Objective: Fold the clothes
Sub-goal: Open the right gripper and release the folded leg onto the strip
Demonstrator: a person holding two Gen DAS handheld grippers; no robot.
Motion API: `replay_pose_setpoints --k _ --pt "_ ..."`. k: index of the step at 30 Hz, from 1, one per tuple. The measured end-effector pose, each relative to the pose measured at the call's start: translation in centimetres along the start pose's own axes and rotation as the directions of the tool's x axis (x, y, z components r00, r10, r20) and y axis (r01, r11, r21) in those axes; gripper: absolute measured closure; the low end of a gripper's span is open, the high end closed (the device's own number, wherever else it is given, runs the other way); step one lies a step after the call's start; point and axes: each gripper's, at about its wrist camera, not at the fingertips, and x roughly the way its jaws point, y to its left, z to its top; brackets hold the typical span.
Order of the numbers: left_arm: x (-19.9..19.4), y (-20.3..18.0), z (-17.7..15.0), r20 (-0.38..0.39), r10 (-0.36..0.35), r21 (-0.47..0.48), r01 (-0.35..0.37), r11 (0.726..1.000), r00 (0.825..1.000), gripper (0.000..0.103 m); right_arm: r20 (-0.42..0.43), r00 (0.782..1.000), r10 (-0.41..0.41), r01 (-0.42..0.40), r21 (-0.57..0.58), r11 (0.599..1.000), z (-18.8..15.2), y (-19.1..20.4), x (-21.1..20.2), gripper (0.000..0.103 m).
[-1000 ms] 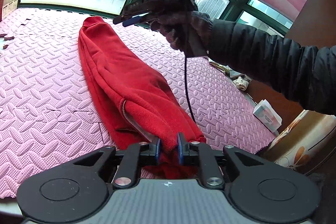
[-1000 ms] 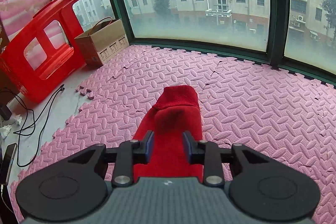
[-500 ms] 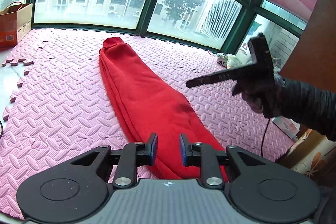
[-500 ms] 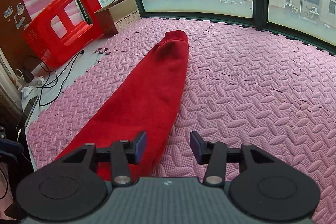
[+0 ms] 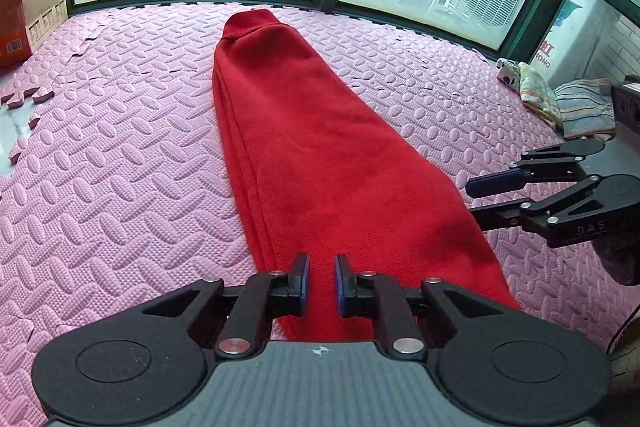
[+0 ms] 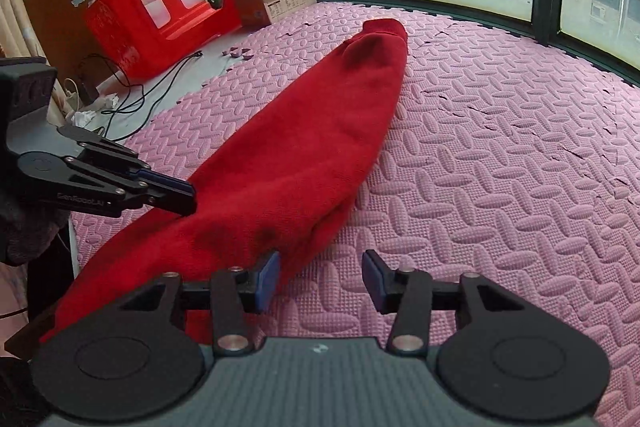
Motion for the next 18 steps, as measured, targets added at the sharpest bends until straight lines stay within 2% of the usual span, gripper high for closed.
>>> replay_pose_setpoints --k 3,6,9,11,13,18 --pt "-0.1 0.1 0.1 -0.006 -0.001 -0.004 0.001 1.000 1.000 0.092 0.027 0.994 0.104 -0.103 -0.026 0.994 0.3 0.6 -0.1 0.054" --pt "0.1 -0.2 0.4 -0.019 0.009 0.012 -0.009 1.000 1.000 0.092 0.032 0.985 0.168 -0.168 -0.015 0.986 0.3 -0.2 -0.1 0.049" --pt "0.5 -0.1 0.6 -0.025 0.009 0.010 -0.009 1.000 1.000 0.092 0.051 0.979 0.197 -0.198 0.017 0.980 0.4 -1.9 0.0 0.049" --pt "0.6 0.0 0.6 -0.026 0.004 0.003 -0.004 1.000 1.000 0.092 0.040 0.972 0.232 -0.233 0.029 0.972 0.8 -2.7 0.7 0.049" --pt "0.7 0.2 0.5 -0.026 -0.003 -0.010 0.003 1.000 1.000 0.092 0.027 0.964 0.266 -0.266 0.035 0.963 1.3 -3.2 1.5 0.043" --pt "1.0 0.2 0.6 -0.028 -0.007 -0.018 0.007 1.000 1.000 0.092 0.008 0.942 0.336 -0.336 0.029 0.941 2.3 -3.8 3.8 0.042"
